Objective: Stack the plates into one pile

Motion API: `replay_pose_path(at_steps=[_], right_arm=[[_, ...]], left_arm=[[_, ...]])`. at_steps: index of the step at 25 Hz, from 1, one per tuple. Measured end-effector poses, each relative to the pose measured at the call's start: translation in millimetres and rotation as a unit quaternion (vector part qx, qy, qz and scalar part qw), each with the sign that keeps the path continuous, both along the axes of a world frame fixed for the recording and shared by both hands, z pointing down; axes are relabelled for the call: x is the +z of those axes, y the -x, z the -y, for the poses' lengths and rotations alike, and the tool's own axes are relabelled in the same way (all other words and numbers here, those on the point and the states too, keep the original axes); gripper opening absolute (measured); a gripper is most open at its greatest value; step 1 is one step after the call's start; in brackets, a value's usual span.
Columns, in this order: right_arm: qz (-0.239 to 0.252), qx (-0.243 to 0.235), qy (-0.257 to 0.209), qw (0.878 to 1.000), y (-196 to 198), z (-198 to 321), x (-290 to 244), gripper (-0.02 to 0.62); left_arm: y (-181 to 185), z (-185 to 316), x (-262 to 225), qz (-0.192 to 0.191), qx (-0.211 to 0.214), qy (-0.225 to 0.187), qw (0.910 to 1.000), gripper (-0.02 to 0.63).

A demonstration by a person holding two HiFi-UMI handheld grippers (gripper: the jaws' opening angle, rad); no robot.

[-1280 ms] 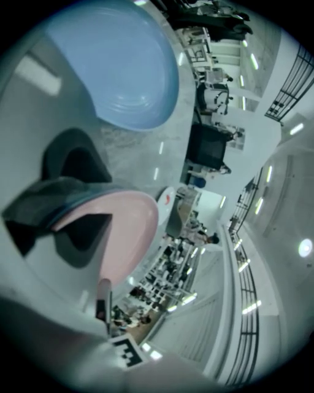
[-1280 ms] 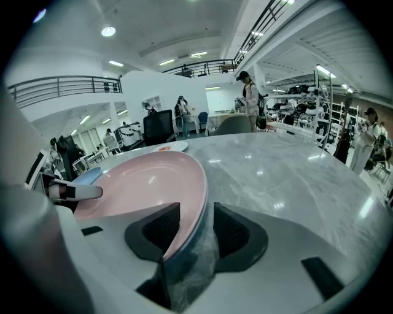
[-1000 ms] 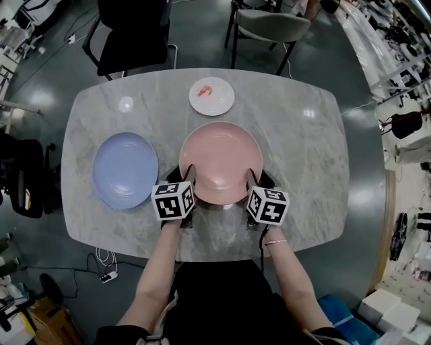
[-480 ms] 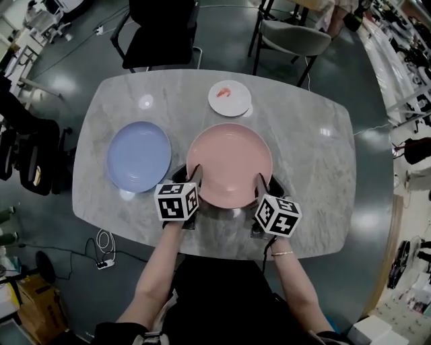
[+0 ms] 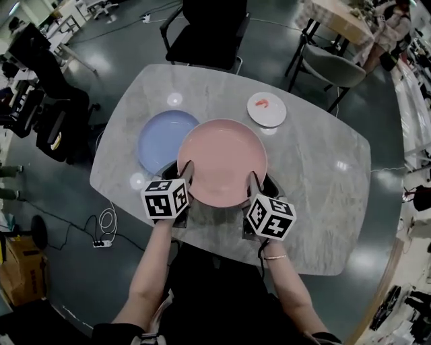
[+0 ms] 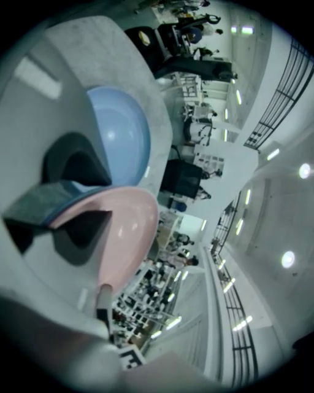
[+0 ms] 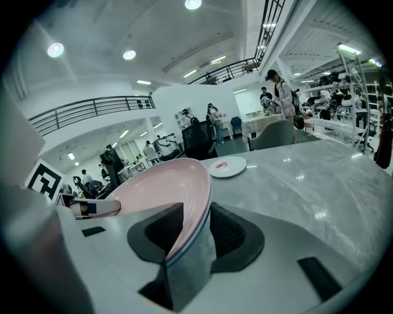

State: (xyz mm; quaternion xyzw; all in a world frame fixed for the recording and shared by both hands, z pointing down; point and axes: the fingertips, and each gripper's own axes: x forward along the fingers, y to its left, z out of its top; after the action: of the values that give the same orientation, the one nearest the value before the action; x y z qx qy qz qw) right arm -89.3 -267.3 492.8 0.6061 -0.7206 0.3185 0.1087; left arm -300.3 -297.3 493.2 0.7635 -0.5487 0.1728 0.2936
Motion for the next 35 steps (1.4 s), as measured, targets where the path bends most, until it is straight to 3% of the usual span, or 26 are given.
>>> replay_pose_path(at_steps=[7,15,28,35], right_arm=[[-0.006,-0.012,-0.011,1.0,96.0,26.1,-9.0,0.133],[-0.026,0.025,0.014,0.999,182.8,49.0,15.9,0.138],[-0.065,0.068,0.058,0.994,199.4,59.7,58.0,0.14],[-0.092,0.073,0.05,0.992,195.3,63.0,61.3,0.138]], left_arm=[[96.3,23.2,0.1,-0.013,-0.019,-0.006,0.9997,0.127],[178.8,68.3,19.2,0.004,0.022,0.002,0.9998,0.127],[189.1,98.8,59.5,0.025,0.085,0.02,0.9958,0.13],[185.6,102.0,63.0,0.056,0.104,0.014,0.9929,0.133]])
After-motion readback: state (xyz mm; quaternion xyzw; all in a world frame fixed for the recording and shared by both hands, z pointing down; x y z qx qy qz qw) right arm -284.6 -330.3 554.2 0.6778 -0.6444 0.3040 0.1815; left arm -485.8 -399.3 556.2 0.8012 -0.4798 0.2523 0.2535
